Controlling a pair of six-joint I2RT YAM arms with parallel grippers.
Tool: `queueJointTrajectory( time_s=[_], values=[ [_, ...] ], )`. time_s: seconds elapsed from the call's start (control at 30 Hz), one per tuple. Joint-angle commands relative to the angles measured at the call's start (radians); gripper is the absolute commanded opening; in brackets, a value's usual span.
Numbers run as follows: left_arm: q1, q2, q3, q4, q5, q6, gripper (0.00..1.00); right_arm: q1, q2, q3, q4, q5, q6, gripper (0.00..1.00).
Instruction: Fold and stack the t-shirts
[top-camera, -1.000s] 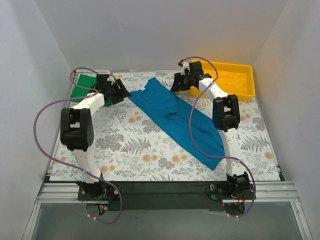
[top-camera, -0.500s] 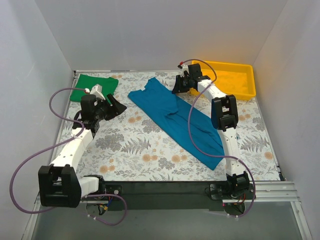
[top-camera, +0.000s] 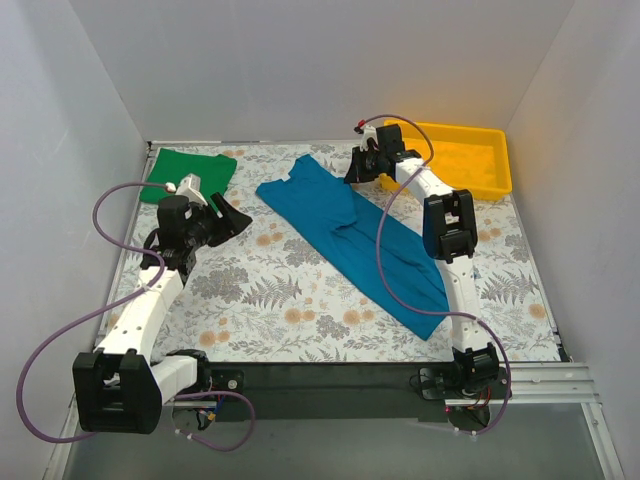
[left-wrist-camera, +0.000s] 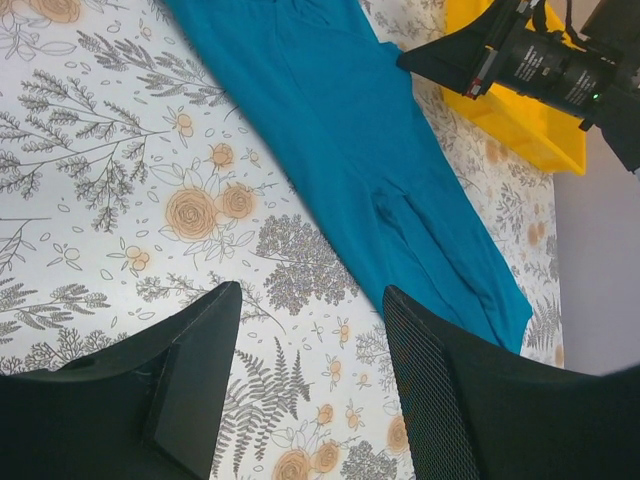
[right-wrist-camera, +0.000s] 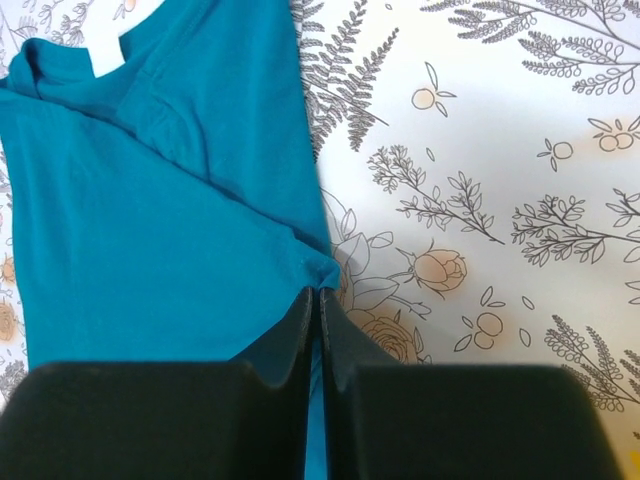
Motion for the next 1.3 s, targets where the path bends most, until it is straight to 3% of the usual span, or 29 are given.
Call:
queueJointTrajectory(
  time_s=[0.0, 0.17, 0.3, 0.77, 1.03, 1.2, 1.23, 1.27],
  values=[
    [0.005, -0.027, -0.022, -0.007, 0.010, -0.001, 0.57, 0.016, -0.113, -0.019, 0.064, -0.020, -0.034, 0.08],
    [0.005, -0.041, -0.039, -0.009, 0.013, -0.006, 0.57, 0.032, -0.136, -0.039, 0.067, -0.003, -0.059, 0.14],
    [0.005, -0.047, -0.043, -0.009, 0.017, -0.007, 0.57, 0.043, -0.154, -0.056, 0.067, -0.004, -0.071, 0.13],
    [0.005, -0.058, -0.056, -0.007, 0.025, -0.011, 0.57, 0.143, -0.320, -0.321, 0.088, 0.049, -0.232, 0.15],
    [0.005, -0.067, -0.071, -0.007, 0.025, -0.012, 0.57, 0.212, -0.366, -0.407, 0.050, 0.028, -0.292, 0.28],
    [0.005, -0.070, -0.076, -0.007, 0.036, -0.015, 0.57, 0.207, -0.395, -0.378, 0.001, -0.033, -0.332, 0.38],
    [0.005, -0.070, -0.079, -0.004, 0.051, -0.017, 0.57, 0.200, -0.416, -0.361, -0.033, -0.062, -0.356, 0.41],
    [0.005, -0.069, -0.083, -0.001, 0.065, -0.023, 0.57, 0.174, -0.427, -0.356, -0.066, -0.186, -0.404, 0.48]
  ],
)
